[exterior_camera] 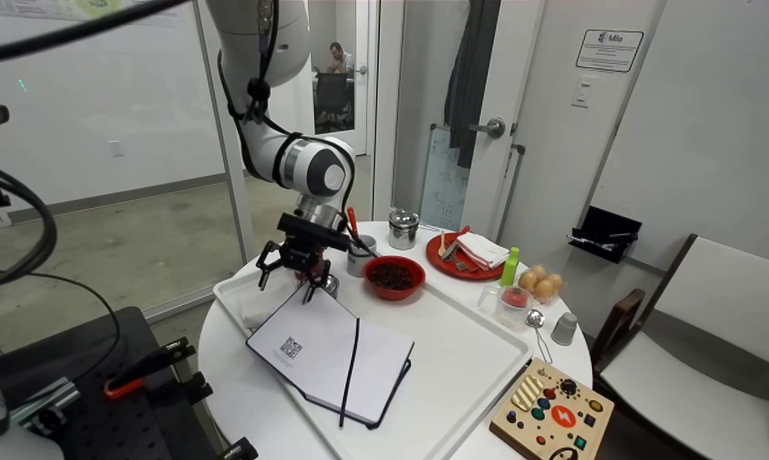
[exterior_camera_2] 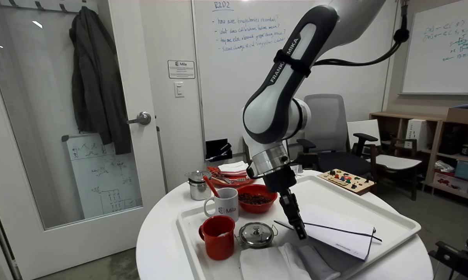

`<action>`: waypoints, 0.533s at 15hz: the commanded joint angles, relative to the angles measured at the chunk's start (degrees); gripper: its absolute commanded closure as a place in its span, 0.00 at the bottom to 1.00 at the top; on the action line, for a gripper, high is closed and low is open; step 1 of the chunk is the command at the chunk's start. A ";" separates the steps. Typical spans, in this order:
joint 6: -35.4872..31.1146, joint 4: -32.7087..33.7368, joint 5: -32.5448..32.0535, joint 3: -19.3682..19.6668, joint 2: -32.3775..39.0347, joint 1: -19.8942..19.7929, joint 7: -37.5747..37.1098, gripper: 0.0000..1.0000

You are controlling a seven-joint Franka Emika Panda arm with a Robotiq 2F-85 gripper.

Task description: Open the blue book

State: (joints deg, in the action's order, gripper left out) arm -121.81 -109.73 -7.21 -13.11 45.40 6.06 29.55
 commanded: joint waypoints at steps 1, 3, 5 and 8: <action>3.48 2.78 -1.34 -0.48 1.67 0.25 1.92 0.00; 5.10 4.16 -1.14 -0.48 2.83 -0.09 3.08 0.00; 7.30 5.95 -1.04 -0.47 4.25 -0.32 4.60 0.00; 11.63 9.36 -0.97 -0.67 7.00 -0.47 7.86 0.00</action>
State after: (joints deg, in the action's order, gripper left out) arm -115.29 -105.34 -7.31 -13.36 48.83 5.91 34.14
